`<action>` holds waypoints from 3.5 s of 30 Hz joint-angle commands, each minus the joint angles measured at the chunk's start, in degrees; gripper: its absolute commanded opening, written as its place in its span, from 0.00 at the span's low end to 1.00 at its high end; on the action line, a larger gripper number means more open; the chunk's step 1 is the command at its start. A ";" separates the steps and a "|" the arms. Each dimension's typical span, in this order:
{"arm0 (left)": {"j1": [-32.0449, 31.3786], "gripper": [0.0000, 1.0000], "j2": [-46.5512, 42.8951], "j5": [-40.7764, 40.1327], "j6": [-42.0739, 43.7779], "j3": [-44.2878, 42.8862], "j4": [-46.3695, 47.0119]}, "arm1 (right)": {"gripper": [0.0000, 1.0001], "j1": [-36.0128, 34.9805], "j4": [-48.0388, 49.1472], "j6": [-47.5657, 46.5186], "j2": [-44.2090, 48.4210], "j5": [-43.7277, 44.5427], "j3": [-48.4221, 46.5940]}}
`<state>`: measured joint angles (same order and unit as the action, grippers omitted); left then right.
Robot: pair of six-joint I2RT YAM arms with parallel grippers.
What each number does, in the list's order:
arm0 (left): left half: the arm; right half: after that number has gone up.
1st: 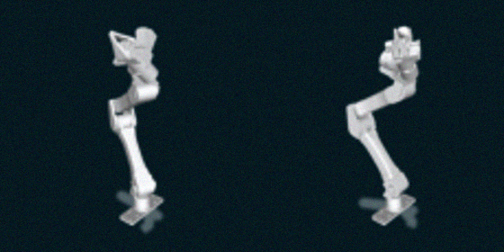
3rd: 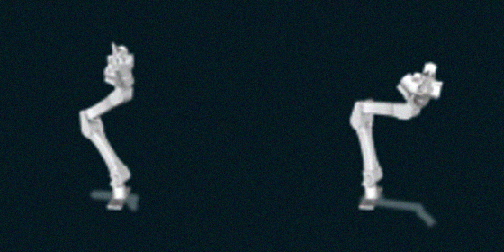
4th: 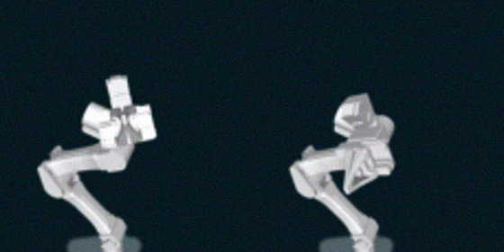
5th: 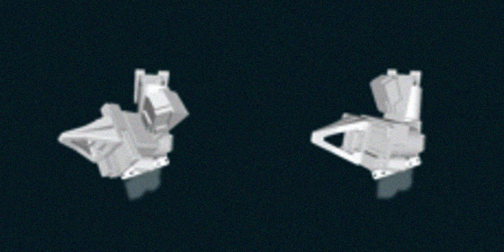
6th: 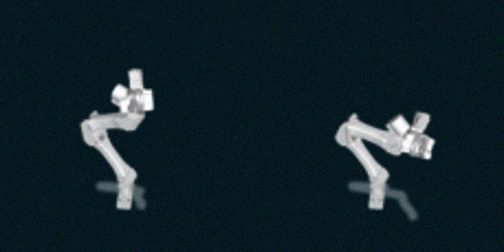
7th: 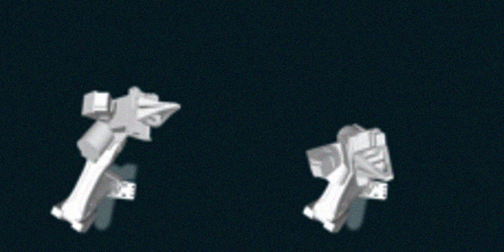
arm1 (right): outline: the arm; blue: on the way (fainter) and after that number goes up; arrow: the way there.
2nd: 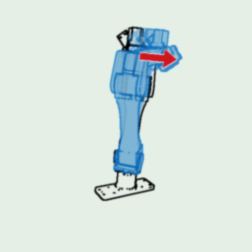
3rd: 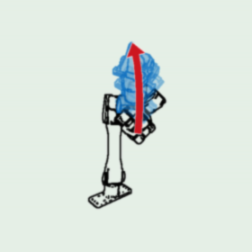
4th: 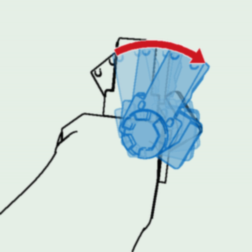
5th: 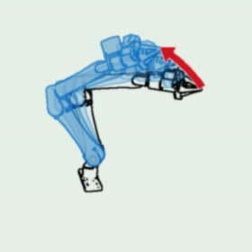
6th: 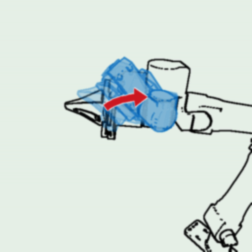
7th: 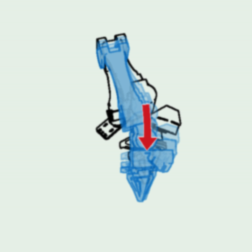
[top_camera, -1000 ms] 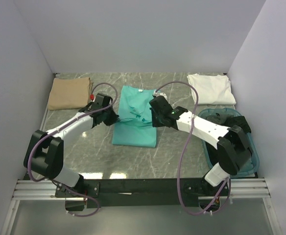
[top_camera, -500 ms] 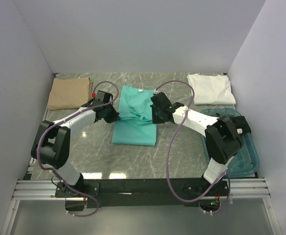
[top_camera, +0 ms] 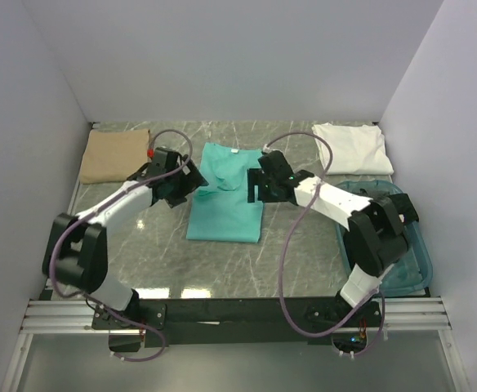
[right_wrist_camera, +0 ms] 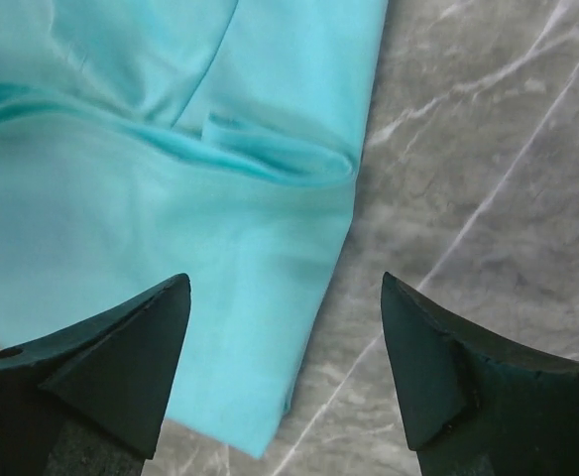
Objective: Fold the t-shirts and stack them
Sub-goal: Fold the tshirt
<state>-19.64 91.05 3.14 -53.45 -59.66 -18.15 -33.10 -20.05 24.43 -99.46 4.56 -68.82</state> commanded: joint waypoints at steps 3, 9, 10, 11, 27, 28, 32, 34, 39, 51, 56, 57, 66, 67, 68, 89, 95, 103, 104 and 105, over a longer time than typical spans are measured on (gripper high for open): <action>0.04 0.99 -12.63 -0.85 -0.16 5.59 -0.13 | 0.84 -0.30 4.23 2.20 12.26 -4.38 9.30; -0.84 1.00 -21.25 -0.50 -1.21 15.61 -1.45 | 0.84 -3.01 8.71 5.98 21.67 -10.52 22.31; -1.01 1.00 -21.96 -0.06 -1.30 18.06 -1.36 | 0.84 -3.46 9.24 7.03 22.37 -10.97 24.93; -1.36 0.99 -23.36 0.29 -1.39 19.30 -1.19 | 0.84 -3.90 9.68 7.47 23.60 -11.15 26.00; -3.04 0.75 -20.21 2.75 -3.50 30.30 4.26 | 0.60 -6.45 15.66 12.93 18.78 -11.94 31.64; -3.04 0.70 -19.60 2.84 -3.59 30.30 5.05 | 0.53 -6.36 16.01 13.10 18.17 -11.94 31.73; -3.21 0.56 -15.65 3.02 -3.15 29.60 5.67 | 0.45 -6.45 16.89 13.10 16.49 -11.85 31.64; -3.13 0.49 -14.32 2.93 -2.98 29.16 5.67 | 0.43 -6.45 16.98 13.02 15.53 -11.77 31.46; -3.13 0.38 -13.44 1.70 -3.15 29.16 5.59 | 0.35 -6.54 16.98 12.75 13.24 -11.32 30.76; -3.30 0.01 -13.61 1.87 -2.62 29.95 5.67 | 0.06 -7.85 14.61 12.40 14.55 -11.24 31.20; -4.88 0.01 -19.05 1.35 -3.76 32.32 2.70 | 0.05 -10.92 10.84 12.49 18.95 -10.71 32.34; -5.32 0.01 -20.19 1.26 -4.03 33.37 1.90 | 0.05 -12.41 10.04 12.66 20.61 -10.62 32.78; -13.05 0.01 -46.44 -5.25 -12.02 36.20 -14.00 | 0.01 -20.67 2.92 16.09 36.24 -14.57 37.00; -13.32 0.01 -48.49 -5.16 -12.38 35.67 -15.23 | 0.01 -21.12 2.48 15.57 37.66 -17.54 36.91; -13.41 0.01 -50.42 -4.98 -12.55 34.19 -16.12 | 0.01 -21.39 1.52 15.13 39.15 -18.70 36.48; -13.41 0.01 -40.43 -19.21 -9.13 9.84 -17.89 | 0.00 -10.32 -2.54 8.98 45.15 -36.28 29.36; -13.41 0.01 -32.35 -23.08 -7.63 3.08 -16.91 | 0.00 -4.17 -3.76 5.55 41.46 -39.27 26.46; -9.28 0.01 -21.36 -19.67 -3.51 -4.41 -13.32 | 0.00 3.39 -4.29 2.21 35.66 -43.58 22.15; -8.93 0.01 -20.56 -18.79 -3.15 -5.63 -12.36 | 0.00 4.27 -4.20 2.03 35.22 -44.02 21.89; -8.14 0.01 -18.99 -18.43 -2.72 -6.25 -11.91 | 0.00 5.84 -4.03 1.77 34.43 -45.06 21.62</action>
<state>-29.98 70.32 -13.98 -59.33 -61.56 -34.76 -29.93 -22.28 28.88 -63.96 -36.38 -44.42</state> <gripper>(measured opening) 0.020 0.008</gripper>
